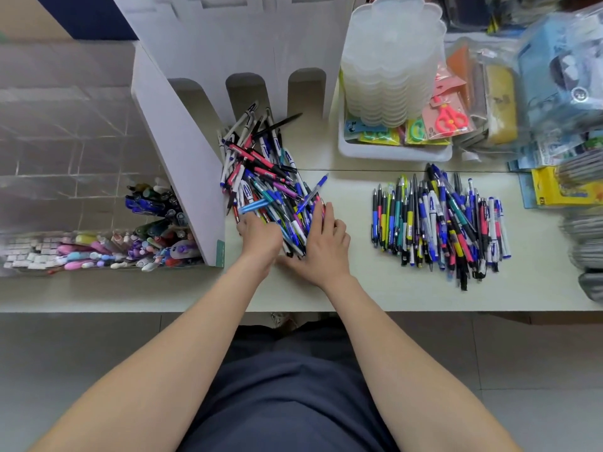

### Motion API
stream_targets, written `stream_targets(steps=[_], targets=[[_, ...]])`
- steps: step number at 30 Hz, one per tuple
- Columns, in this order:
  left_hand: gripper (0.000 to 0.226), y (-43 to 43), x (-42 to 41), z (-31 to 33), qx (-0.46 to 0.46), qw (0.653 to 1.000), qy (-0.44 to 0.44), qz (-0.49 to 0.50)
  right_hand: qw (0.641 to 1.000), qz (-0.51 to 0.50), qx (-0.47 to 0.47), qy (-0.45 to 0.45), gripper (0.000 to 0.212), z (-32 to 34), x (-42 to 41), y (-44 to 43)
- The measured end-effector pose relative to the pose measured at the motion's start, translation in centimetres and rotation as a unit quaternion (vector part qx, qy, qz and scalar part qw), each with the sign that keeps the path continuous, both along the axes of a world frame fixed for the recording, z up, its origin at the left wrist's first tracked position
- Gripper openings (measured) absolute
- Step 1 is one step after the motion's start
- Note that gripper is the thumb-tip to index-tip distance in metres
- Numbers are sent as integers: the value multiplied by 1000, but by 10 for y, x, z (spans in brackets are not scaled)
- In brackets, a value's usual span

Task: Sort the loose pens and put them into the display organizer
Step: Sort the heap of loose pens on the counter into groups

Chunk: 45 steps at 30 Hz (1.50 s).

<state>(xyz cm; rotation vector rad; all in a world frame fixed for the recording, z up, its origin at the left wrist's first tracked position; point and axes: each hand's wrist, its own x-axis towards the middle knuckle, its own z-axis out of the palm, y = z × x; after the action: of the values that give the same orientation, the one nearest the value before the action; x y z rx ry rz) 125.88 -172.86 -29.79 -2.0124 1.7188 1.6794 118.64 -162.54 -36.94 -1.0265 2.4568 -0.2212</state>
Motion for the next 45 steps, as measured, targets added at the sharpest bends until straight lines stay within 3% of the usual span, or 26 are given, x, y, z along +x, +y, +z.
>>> stream_targets(steps=[2, 7, 9, 11, 15, 22, 27, 30, 34, 37, 40, 45], targets=[[67, -4, -7, 1, 0, 1000, -8, -2, 1000, 3, 20, 11, 148, 0, 2, -6], [67, -8, -1, -38, -42, 995, -16, -92, 997, 18, 21, 72, 123, -1, -1, -9], [52, 2, -2, -12, -48, 989, -30, -138, 996, 10, 25, 87, 119, -1, -4, -6], [52, 10, -3, -6, -42, 984, -26, -173, 996, -15, 20, 90, 116, 0, -8, -4], [73, 23, -7, -4, -25, 975, -21, -218, 995, -55, -1, 84, 109, 3, -12, 5], [56, 34, -23, -11, -36, 964, 5, -265, 985, -149, -64, 58, 98, 10, -9, 18], [40, 36, -31, -11, -76, 949, 44, -302, 971, -225, -79, -15, 93, 7, -10, 21], [36, 26, -23, -15, -129, 942, -11, -310, 972, -202, -105, -50, 101, 5, -20, 30], [11, 13, -15, -19, -174, 944, -66, -271, 969, -197, -139, -50, 107, 9, -29, 47], [23, 9, -19, -21, -154, 951, -85, -255, 971, -188, -136, -50, 102, 15, -32, 48], [20, 4, -25, -21, -87, 958, -74, -263, 982, -153, -101, -48, 98, 22, -39, 40], [14, -11, -23, -20, -144, 947, -88, -275, 990, -105, -87, -46, 89, 30, -57, 26]])
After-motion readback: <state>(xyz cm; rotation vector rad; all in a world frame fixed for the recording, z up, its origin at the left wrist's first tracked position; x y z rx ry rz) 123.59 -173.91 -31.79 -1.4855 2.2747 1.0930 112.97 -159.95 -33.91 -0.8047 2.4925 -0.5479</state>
